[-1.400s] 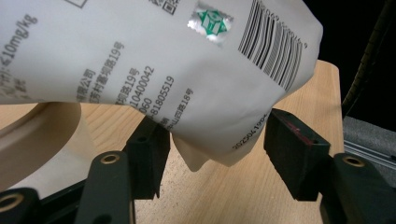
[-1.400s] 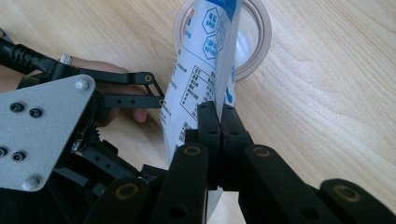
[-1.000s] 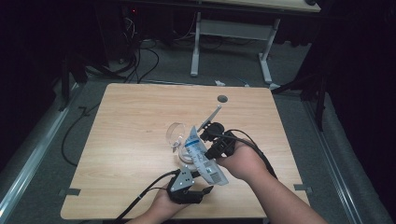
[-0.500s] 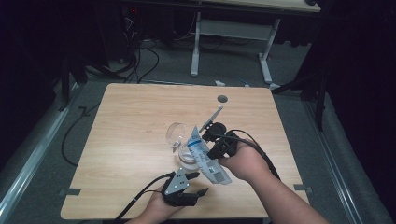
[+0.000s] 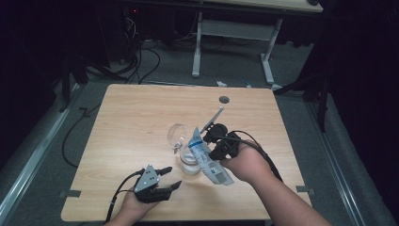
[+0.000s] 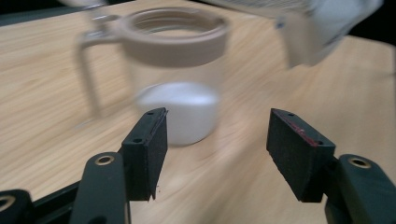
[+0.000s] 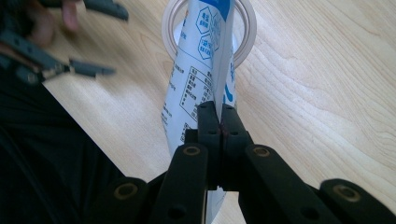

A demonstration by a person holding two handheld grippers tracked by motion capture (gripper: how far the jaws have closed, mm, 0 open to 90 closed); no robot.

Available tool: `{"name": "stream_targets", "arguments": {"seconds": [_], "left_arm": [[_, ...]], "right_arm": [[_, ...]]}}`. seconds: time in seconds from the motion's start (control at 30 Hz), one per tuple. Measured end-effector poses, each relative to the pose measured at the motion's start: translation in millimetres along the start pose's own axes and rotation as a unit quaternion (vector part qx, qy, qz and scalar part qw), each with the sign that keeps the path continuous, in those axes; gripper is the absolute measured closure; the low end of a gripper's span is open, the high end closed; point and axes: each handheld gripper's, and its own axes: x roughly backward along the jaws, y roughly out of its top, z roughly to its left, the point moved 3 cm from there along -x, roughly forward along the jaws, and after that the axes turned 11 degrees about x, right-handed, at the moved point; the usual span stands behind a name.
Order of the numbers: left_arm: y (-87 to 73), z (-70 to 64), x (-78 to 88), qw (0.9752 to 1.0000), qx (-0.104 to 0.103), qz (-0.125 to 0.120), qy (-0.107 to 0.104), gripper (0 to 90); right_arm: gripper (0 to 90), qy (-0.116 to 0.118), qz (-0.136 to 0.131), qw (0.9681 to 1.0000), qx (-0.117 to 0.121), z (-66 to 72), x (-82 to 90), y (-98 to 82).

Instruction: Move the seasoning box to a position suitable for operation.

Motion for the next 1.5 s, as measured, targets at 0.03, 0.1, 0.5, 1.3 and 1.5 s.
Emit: {"name": "stream_targets", "arguments": {"seconds": [0.03,0.1,0.5,1.3,1.5], "left_arm": [[1.3,3.7,1.2,1.0,0.002,0.001,0.005,38.9],[4.5,11.6,3.9,0.9998,0.012,-0.001,0.015,39.0],[10.6,12.8,6.8,0.9997,0.01,-0.013,0.018,39.9],[8.4,12.6,6.5,0.9998,0.009,-0.01,0.017,41.5],[9.5,12.0,7.2,0.9997,0.012,-0.013,0.016,41.5]], "right_arm": [[89.8,0.0,0.001,1.0,-0.002,-0.1,-0.8,-0.6],[89.8,0.001,0.0,1.0,0.001,-1.1,-2.4,-1.7],[89.8,0.004,-0.004,1.0,-0.004,-1.9,-4.0,-6.8],[89.9,-0.004,0.001,1.0,-0.009,-15.8,0.4,-13.8],[89.9,-0.012,0.003,0.9996,-0.024,-24.2,2.0,-16.4]]}}
